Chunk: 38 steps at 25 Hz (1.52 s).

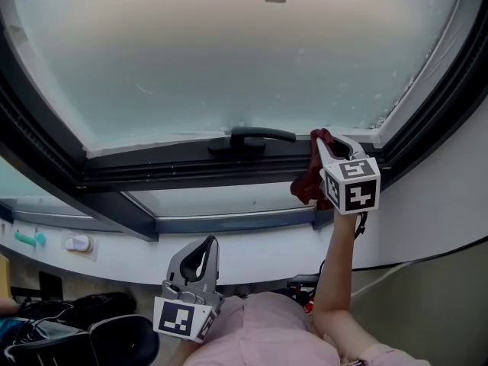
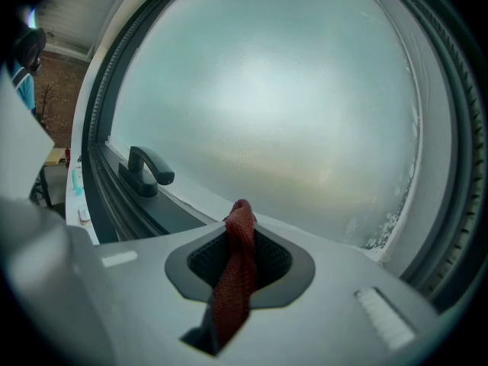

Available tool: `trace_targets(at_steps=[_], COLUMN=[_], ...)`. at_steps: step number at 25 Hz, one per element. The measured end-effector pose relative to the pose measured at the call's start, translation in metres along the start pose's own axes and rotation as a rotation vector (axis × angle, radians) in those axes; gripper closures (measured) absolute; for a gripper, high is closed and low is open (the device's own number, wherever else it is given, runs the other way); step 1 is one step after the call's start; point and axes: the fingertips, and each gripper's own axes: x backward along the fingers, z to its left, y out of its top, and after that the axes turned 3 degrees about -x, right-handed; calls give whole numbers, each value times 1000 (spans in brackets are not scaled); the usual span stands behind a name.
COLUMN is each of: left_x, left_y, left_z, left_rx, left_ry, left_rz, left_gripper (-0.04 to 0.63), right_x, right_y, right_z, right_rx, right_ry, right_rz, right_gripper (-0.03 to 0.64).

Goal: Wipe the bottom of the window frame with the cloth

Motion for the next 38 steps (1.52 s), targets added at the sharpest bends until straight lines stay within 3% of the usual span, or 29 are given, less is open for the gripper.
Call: trace_targets(at_steps=[15, 20, 28, 32, 38], left_x=[1, 4, 4, 7, 7], left_y=[2, 2, 2, 1, -2], left_z=[-3, -1, -6, -5, -4], left_rx=[-4, 0, -1, 3, 12], left_ry=[18, 28, 17, 27, 37], left_rz=[-7, -9, -13, -11, -12], left_gripper=[595, 595, 595, 595, 595], right_x=[0, 3, 4, 10, 14], right_y=[-1, -8, -12, -19, -27], right_z=[-2, -22, -39, -58, -81], right_rx=[-18, -23, -49, -49, -92], right_ry=[30, -20, -22, -88, -110], right_rz=[12, 30, 31, 53, 45], right_gripper=[561, 561, 561, 561, 561])
